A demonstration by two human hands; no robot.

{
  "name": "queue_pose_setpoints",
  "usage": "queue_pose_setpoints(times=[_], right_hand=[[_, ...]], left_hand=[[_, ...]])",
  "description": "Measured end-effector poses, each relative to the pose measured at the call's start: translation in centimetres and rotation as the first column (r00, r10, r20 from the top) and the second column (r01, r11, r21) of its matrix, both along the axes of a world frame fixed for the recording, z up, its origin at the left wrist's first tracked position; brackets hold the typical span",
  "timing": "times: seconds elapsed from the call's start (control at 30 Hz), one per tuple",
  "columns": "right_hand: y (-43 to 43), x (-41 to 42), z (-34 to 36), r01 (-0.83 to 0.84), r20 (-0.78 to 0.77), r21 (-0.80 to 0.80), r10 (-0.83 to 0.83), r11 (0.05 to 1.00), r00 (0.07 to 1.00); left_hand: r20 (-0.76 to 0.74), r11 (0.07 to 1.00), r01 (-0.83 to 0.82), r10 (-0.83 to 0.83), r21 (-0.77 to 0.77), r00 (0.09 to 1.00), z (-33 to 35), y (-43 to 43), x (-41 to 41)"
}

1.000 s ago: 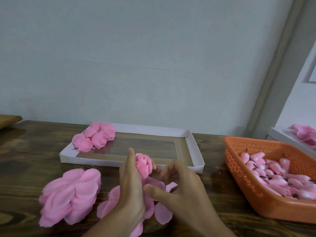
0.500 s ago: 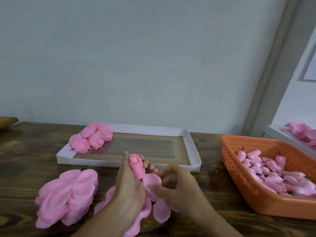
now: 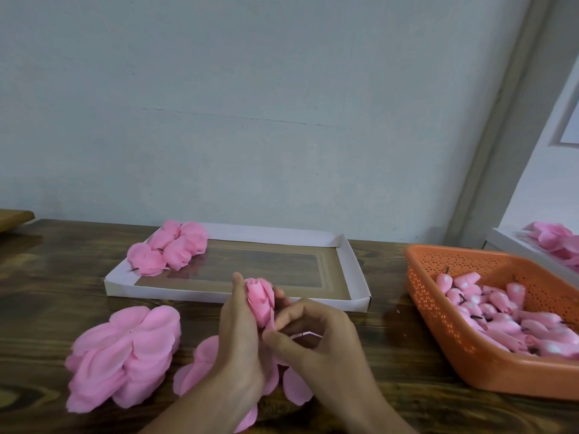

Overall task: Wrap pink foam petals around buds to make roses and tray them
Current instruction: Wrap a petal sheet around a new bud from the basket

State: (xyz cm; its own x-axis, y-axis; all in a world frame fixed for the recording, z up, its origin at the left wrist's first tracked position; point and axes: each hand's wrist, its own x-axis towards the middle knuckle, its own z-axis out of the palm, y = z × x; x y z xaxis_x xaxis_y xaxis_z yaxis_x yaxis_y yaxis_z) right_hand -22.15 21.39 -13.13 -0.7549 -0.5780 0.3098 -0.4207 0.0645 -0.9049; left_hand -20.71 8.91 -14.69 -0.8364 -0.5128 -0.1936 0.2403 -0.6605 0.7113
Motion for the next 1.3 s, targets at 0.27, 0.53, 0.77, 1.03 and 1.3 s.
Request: queue_pose_setpoints(times=[0.27,0.53,0.77,1.03,1.3], right_hand=[[0.0,-0.2,0.1,0.018,0.102,-0.185,0.001,0.983,0.995],[-0.2,-0.5,-0.3,0.034,0.129,-0.208,-0.007,0.978,0.992],[-0.1,-0.7,-0.8,0.058,-0.028,-0.138,-0.062,0.989,0.998],[0.2,-1.3,-0.8,0.194,-0.225,-0.114,-0.215,0.974,0.950],[2.0,-4.2,1.2,0.117,-0.605,0.005,-0.090,0.993,0.791]], left_hand=[[-0.021,0.999,0.024,-0.025,-0.028,0.999,0.6,0.5,0.2],[-0.132,0.999,-0.030,0.033,0.026,0.991,0.2,1.0,0.3],[-0.167,0.997,0.058,-0.048,0.055,0.985,0.2,1.1,0.4],[-0.188,0.971,0.167,-0.199,-0.172,0.962,0.2,1.0,0.7],[-0.186,0.798,0.289,-0.441,-0.529,0.878,1.0,0.4,0.9]])
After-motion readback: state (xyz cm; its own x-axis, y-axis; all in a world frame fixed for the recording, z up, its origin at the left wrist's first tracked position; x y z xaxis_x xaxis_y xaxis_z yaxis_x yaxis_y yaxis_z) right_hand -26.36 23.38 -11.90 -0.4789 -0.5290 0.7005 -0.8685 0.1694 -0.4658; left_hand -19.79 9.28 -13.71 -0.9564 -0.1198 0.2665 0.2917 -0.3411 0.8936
